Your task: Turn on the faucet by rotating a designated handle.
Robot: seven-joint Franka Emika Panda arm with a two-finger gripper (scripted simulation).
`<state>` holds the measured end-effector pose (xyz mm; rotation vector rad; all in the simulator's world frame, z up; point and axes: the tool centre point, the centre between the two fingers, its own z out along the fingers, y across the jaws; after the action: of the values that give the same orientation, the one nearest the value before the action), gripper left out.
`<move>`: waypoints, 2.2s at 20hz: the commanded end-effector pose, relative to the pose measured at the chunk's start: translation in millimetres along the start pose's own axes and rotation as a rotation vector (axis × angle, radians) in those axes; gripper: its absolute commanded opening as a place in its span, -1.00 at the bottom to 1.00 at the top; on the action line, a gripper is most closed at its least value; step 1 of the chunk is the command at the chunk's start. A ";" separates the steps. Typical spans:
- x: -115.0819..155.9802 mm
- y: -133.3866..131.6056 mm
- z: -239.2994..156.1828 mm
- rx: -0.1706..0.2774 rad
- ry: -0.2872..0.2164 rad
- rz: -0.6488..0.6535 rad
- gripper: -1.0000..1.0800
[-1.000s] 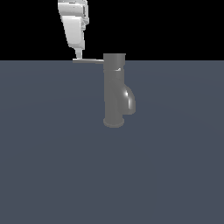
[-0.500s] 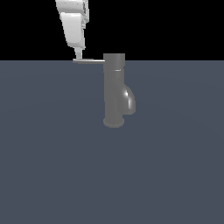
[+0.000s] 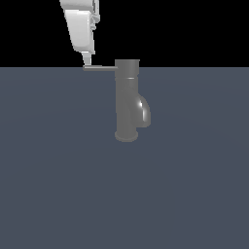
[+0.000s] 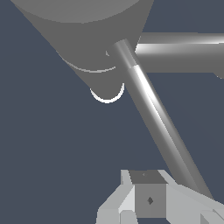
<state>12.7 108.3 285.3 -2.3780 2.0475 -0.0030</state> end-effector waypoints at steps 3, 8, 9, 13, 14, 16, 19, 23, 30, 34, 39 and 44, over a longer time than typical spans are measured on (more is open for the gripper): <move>1.4 13.8 0.0 -0.004 0.001 0.001 -1.00; 0.4 17.9 -0.1 -0.001 0.002 -0.001 -1.00; 3.2 20.5 -0.2 -0.001 0.002 -0.001 -1.00; 14.7 31.2 -0.1 -0.001 0.001 -0.001 -1.00; 17.5 33.9 -0.2 -0.001 0.001 -0.001 -1.00; 23.4 39.3 -0.1 -0.002 0.001 -0.001 -1.00; 32.0 47.6 -0.3 -0.002 0.001 -0.001 -1.00; 43.9 58.7 -0.4 -0.002 0.001 0.000 -1.00; 65.6 78.4 -0.3 -0.003 0.001 0.001 -1.00; 78.2 90.0 -0.4 -0.004 0.001 0.001 -1.00; 83.6 88.3 -0.5 -0.002 0.001 -0.009 -1.00; 111.3 87.2 -0.5 -0.003 0.001 -0.006 -1.00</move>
<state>-59.3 2.6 285.2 -2.4034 2.0222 0.0015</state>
